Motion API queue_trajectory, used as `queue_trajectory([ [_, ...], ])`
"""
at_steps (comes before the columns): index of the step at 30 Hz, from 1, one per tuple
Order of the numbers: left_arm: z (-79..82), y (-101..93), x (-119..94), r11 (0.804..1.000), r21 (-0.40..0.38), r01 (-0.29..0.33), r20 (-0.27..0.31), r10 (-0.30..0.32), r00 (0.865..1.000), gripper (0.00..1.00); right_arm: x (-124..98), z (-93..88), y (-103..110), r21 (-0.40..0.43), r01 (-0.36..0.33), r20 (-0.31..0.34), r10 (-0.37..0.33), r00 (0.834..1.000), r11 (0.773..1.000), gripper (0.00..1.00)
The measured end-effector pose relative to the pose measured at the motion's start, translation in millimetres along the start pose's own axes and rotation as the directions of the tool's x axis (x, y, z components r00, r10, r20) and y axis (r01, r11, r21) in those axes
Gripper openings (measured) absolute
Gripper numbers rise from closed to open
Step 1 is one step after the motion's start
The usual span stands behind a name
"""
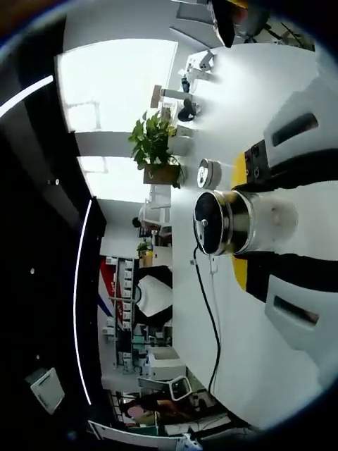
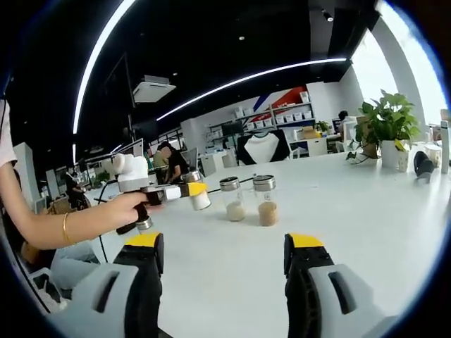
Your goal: Rotate the seasoning bottle until the label or dispensing opening points toward the visible target arrow and the bottle remains upright within the marked orientation range
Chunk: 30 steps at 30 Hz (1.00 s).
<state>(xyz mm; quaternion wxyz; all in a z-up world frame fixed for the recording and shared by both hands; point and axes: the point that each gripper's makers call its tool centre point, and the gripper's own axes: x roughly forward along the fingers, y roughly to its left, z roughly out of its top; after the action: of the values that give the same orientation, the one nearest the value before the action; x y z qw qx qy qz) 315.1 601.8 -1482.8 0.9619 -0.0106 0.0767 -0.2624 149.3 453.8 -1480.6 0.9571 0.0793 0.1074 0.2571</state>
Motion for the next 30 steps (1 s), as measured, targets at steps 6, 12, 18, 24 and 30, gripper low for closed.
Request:
queue_trajectory([
  [6, -2.8, -23.4, -14.5, 0.995, 0.081, 0.066, -0.014, -0.065, 0.998, 0.34, 3.6, -4.6, 10.7, -0.016, -0.021, -0.012, 0.021, 1.000, 1.000, 0.69],
  [12, -2.4, -44.5, -26.5, 0.989, 0.073, 0.125, -0.001, -0.125, 0.992, 0.34, 7.8, -8.6, 24.4, -0.034, -0.057, -0.027, 0.056, 0.998, 0.998, 0.68],
  [18, 3.6, -63.2, -41.2, 0.979, 0.065, 0.191, 0.031, -0.194, 0.981, 0.34, 14.2, -12.3, 34.6, -0.062, -0.080, -0.041, 0.077, 0.996, 0.995, 0.67],
  [24, 9.5, -76.0, -57.4, 0.965, 0.053, 0.255, 0.036, -0.257, 0.966, 0.34, 23.6, -16.8, 48.1, -0.104, -0.121, -0.062, 0.114, 0.991, 0.987, 0.66],
  [30, 15.2, -91.7, -73.6, 0.948, 0.049, 0.316, 0.036, -0.317, 0.948, 0.34, 34.6, -16.5, 65.3, -0.153, -0.170, -0.070, 0.161, 0.984, 0.973, 0.65],
])
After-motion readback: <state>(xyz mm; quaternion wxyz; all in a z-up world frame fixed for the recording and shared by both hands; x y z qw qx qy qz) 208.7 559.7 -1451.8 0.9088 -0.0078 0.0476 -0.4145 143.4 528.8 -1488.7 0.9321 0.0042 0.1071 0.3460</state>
